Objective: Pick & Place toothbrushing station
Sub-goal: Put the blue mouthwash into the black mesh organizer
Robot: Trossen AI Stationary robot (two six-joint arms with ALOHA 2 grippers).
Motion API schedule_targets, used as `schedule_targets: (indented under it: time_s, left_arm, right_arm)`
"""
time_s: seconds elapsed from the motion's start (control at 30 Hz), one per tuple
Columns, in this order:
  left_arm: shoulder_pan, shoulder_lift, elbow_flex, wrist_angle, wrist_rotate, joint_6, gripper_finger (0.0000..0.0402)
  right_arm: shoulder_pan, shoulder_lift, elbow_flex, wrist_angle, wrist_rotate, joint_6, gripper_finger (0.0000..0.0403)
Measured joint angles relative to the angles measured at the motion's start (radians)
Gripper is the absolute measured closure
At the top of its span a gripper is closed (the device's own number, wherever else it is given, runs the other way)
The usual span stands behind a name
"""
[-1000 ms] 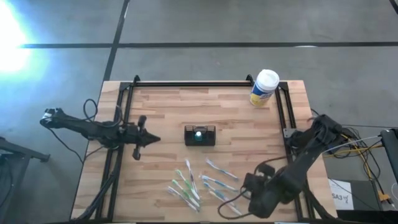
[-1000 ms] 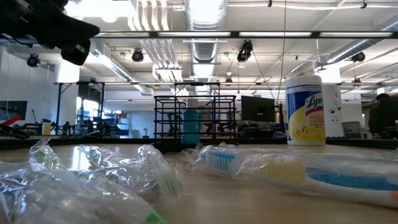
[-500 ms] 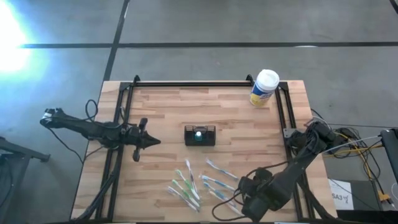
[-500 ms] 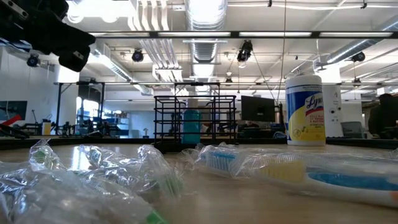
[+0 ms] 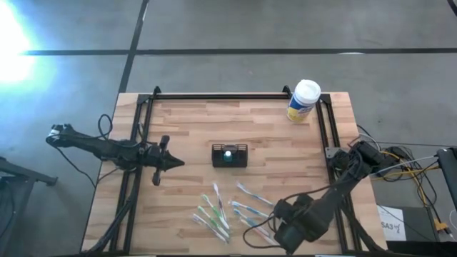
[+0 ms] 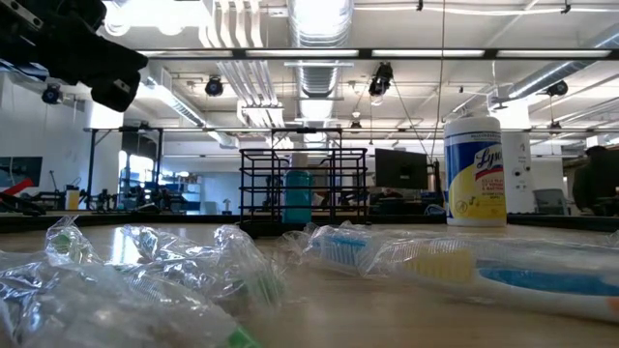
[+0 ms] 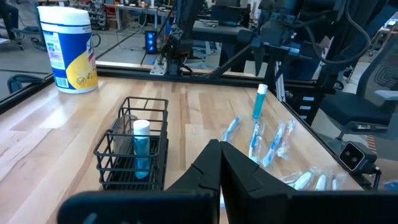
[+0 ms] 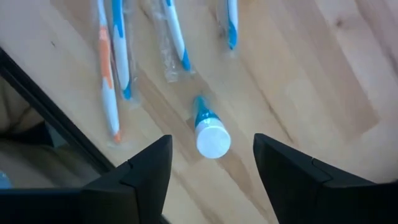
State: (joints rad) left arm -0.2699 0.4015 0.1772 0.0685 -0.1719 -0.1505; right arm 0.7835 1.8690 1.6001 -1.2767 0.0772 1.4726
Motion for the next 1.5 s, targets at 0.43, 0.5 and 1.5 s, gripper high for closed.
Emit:
schedule_targets:
  time_s: [0.43,0.5,1.5]
  left_arm:
    - [0.000,0.000,0.000,-0.002,0.000,-0.010,0.0399]
    - [0.000,0.000,0.000,-0.002,0.000,-0.013,0.0399]
    - [0.000,0.000,0.000,-0.010,0.000,-0.036,0.0399]
  right_arm:
    - [-0.003,-0.001,-0.049,0.007,-0.029,0.001,0.0184]
    - [-0.003,-0.001,-0.055,0.008,-0.031,0.002,0.0184]
    - [-0.003,-0.001,-0.146,0.129,-0.054,0.015,0.0191]
